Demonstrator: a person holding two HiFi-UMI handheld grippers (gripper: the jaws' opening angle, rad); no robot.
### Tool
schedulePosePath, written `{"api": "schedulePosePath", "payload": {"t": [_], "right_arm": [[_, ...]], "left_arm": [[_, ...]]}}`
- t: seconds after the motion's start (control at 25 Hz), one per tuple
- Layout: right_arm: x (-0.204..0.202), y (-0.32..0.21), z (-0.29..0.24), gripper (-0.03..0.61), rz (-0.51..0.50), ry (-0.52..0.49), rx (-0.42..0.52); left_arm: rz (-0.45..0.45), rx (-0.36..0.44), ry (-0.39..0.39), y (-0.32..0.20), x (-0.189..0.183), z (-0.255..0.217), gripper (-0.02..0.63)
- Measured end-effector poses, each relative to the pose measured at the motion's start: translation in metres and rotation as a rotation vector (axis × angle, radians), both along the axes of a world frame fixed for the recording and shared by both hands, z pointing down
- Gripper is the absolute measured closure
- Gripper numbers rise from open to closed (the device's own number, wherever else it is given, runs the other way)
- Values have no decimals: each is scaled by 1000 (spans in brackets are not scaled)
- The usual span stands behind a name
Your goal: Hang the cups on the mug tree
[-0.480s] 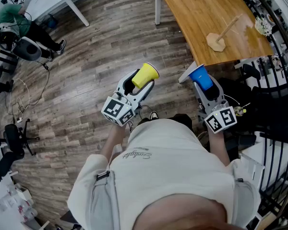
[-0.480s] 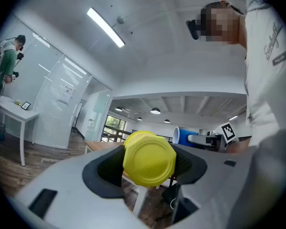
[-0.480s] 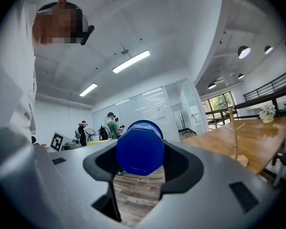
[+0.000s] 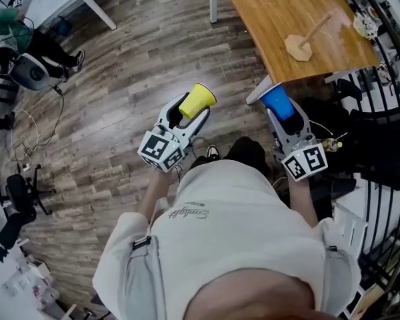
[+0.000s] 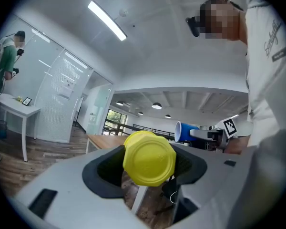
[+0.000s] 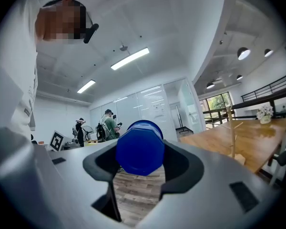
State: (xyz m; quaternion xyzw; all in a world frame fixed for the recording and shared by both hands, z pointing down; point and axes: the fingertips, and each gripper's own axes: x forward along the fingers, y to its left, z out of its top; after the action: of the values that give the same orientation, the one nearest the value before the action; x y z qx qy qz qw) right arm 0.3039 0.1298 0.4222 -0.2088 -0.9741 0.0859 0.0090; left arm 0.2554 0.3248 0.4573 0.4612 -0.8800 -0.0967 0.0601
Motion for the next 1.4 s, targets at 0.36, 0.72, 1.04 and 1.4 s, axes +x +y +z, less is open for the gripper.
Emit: {"api": "schedulePosePath", "payload": {"t": [0.36, 0.72, 1.04, 1.4], "right_arm": [[-50, -44, 15, 341, 14, 36, -13], [-136, -95, 31, 341, 6, 2, -55], [-173, -126, 44, 341, -28, 50, -108], [-209, -114, 55, 341, -104, 76, -78]], "left_arm": [[22, -40, 26, -47, -58, -5, 338], [89, -131, -25, -121, -124, -23, 337], [28, -160, -16, -141, -156, -36, 337], [-34, -117, 67, -132, -181, -23, 337]]}}
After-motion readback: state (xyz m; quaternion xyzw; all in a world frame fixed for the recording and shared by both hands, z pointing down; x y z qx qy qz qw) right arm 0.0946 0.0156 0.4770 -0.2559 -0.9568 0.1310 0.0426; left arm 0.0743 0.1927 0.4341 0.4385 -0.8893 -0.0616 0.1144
